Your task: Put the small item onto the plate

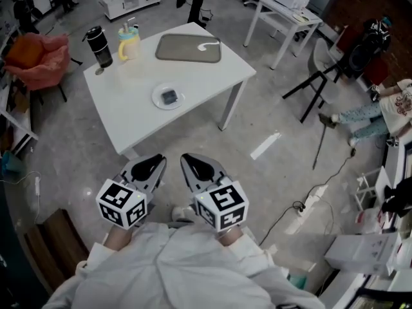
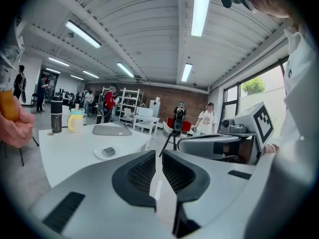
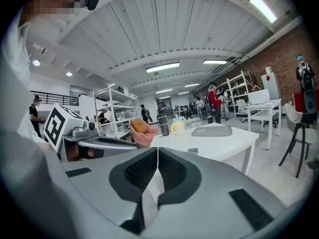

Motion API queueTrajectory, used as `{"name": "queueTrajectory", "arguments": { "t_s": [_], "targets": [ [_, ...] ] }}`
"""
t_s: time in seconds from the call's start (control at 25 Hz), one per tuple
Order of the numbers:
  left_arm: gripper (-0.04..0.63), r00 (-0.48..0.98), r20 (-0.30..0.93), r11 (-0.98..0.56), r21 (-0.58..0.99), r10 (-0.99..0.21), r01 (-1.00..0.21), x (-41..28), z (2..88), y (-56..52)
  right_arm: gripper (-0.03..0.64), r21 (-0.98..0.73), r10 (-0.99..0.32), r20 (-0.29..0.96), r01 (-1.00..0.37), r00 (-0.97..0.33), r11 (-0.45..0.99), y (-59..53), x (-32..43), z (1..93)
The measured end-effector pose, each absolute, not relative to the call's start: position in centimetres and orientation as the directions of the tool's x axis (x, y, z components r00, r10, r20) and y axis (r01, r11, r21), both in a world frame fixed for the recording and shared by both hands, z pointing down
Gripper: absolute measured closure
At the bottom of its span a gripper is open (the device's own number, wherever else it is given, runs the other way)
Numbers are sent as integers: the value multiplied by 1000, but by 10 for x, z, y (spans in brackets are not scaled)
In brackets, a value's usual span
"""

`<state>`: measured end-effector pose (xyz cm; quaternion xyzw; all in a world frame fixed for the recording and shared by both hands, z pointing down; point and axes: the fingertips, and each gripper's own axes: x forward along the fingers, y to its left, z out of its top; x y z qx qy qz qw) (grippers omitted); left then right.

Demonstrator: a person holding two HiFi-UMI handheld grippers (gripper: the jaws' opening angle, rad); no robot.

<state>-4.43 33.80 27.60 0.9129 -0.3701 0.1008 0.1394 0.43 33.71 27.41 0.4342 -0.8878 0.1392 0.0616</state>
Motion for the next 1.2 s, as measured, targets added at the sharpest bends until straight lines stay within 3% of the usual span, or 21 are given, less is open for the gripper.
{"name": "queueTrajectory", "arguments": {
  "t_s": [0.48, 1.2],
  "targets": [
    [549, 747, 341, -718, 235, -571, -656, -41, 304, 282, 601, -245, -780, 276, -826, -562, 508, 285, 7, 297],
    [548, 697, 358, -658, 244, -621, -712, -52, 315, 110, 601, -231, -721, 302, -782, -623, 579, 106, -3, 304]
  ]
}}
